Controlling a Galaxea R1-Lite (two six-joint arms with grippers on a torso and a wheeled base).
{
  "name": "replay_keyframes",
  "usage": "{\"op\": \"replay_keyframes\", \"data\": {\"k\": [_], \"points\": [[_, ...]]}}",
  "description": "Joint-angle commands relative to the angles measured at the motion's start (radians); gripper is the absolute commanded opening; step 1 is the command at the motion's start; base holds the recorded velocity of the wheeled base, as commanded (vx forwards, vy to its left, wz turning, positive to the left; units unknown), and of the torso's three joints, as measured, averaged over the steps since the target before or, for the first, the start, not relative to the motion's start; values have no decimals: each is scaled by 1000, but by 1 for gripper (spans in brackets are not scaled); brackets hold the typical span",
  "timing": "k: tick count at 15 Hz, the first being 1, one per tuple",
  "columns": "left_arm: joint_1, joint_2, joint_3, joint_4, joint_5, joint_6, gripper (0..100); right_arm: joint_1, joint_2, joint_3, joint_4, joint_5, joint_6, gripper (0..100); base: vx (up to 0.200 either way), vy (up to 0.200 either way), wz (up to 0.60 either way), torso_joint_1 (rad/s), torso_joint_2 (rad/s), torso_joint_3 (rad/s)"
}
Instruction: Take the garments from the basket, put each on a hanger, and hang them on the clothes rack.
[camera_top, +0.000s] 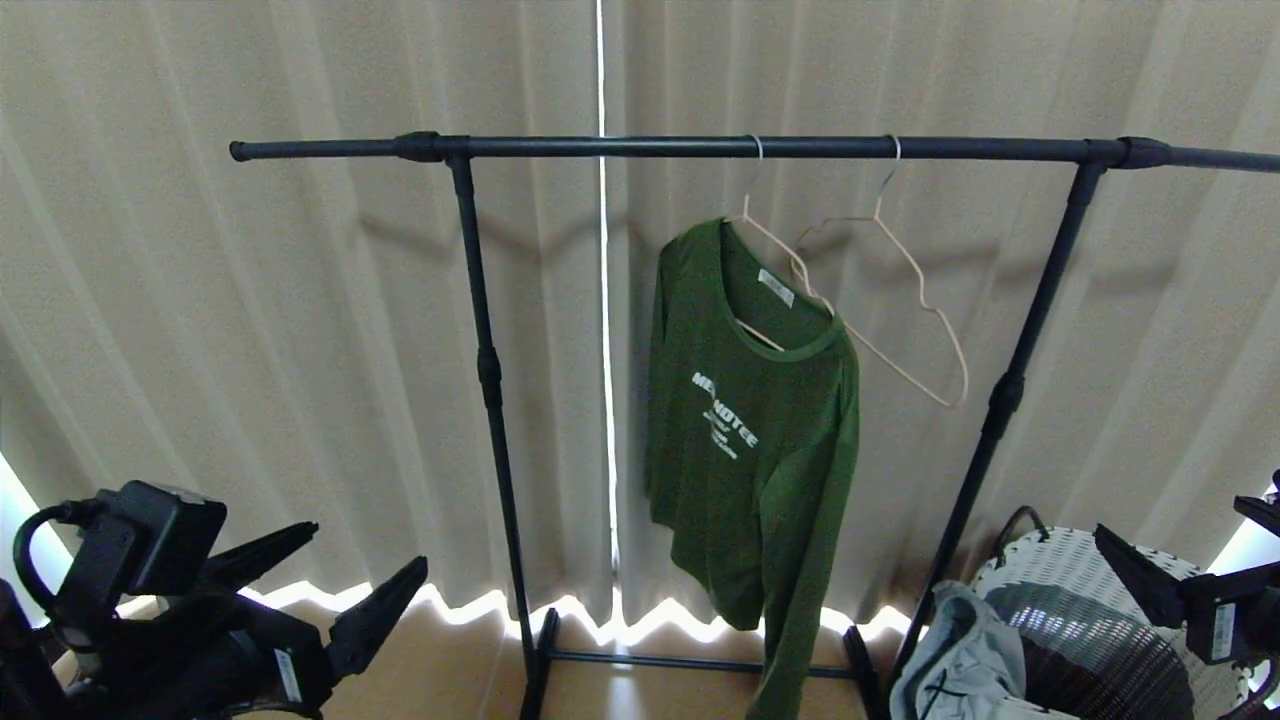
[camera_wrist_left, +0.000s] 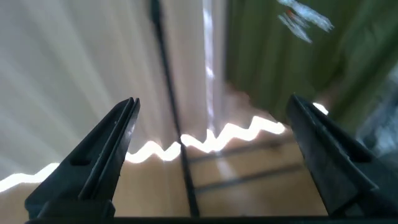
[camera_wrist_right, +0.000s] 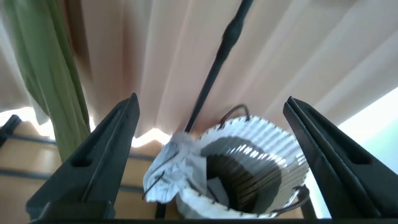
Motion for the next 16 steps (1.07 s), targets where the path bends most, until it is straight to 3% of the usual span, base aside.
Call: {"op": "replay_keyframes", "data": {"k": [1, 5, 8, 12, 16], "points": [[-76, 25, -10, -2, 1, -52, 100, 0, 27, -2, -1, 2, 0, 100, 0, 0, 0, -193, 461, 276], [-167, 69, -4, -5, 4, -64, 100, 0, 42, -2, -4, 2, 1, 100, 0, 0, 0, -178, 464, 282], [-185, 75, -1, -5, 4, -76, 100, 0, 39, 2, -6, 12, 4, 100, 0, 0, 0, -155, 442, 282], [-183, 56, 7, -7, 7, -67, 100, 0, 27, 18, -4, 85, 3, 100, 0, 0, 0, -41, 113, 71], [-182, -21, 7, -5, 7, -53, 100, 0, 35, 18, 3, 88, 0, 100, 0, 0, 0, 0, 0, 0]]}}
